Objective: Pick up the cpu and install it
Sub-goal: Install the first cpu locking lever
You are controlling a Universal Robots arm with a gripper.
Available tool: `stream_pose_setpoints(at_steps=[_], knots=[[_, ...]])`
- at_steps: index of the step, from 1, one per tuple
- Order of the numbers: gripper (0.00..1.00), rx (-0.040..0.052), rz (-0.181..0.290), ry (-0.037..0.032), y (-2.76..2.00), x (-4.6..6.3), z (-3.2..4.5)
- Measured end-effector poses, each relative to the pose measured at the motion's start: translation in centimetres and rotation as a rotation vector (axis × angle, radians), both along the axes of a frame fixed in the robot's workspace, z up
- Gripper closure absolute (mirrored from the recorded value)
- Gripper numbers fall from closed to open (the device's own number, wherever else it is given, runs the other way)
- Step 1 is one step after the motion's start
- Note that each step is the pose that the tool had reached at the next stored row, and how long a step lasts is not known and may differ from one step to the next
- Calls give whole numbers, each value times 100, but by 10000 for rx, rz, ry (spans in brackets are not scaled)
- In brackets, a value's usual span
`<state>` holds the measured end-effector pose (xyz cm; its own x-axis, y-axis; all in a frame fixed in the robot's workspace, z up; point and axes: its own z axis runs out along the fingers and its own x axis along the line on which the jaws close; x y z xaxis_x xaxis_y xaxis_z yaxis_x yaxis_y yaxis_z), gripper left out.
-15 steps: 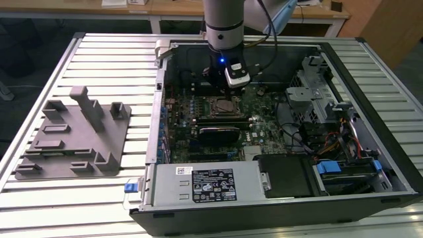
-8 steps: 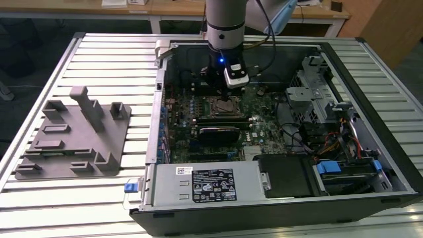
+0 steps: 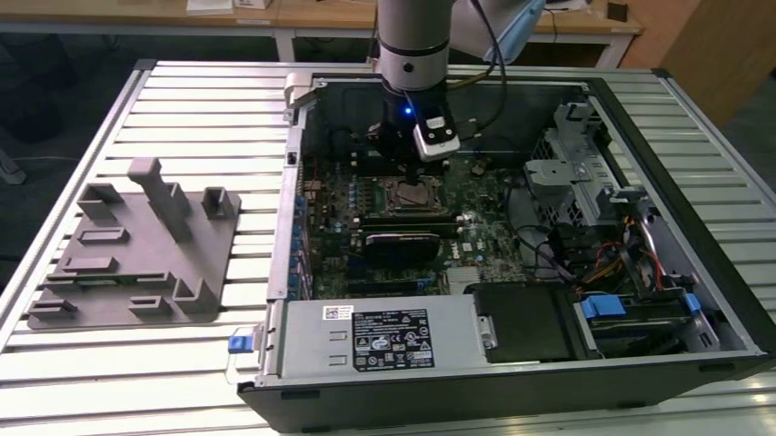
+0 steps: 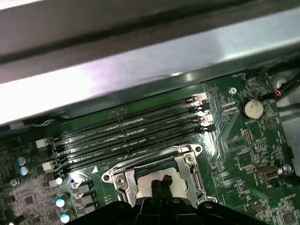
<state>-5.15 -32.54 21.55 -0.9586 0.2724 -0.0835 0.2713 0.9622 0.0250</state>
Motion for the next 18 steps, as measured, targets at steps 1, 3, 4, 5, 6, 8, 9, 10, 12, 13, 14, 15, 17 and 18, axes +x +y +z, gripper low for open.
stream_pose_setpoints(at_steps=[1, 3, 4, 5, 6, 8, 9, 10, 12, 13, 14, 15, 17, 18], knots=[[89, -7, 155, -1, 0, 0, -1], [89, -50, 454, 0, 0, 0, -1], [89, -105, 568, 2, 0, 0, -1], [89, -142, 653, 1, 0, 0, -1], [89, -154, 699, 2, -1, 0, -1], [89, -161, 712, 2, -1, 1, -1], [89, -161, 713, 3, 0, 1, -1], [89, -161, 714, 2, 0, 1, -1], [89, -161, 714, 2, 0, 1, -1], [89, -164, 714, 4, 0, 1, 3], [89, -163, 714, 3, 0, 1, 11], [89, -162, 714, 3, 0, 1, 23], [89, -160, 713, 2, 0, 1, 76], [89, -161, 713, 3, 0, 1, 94]])
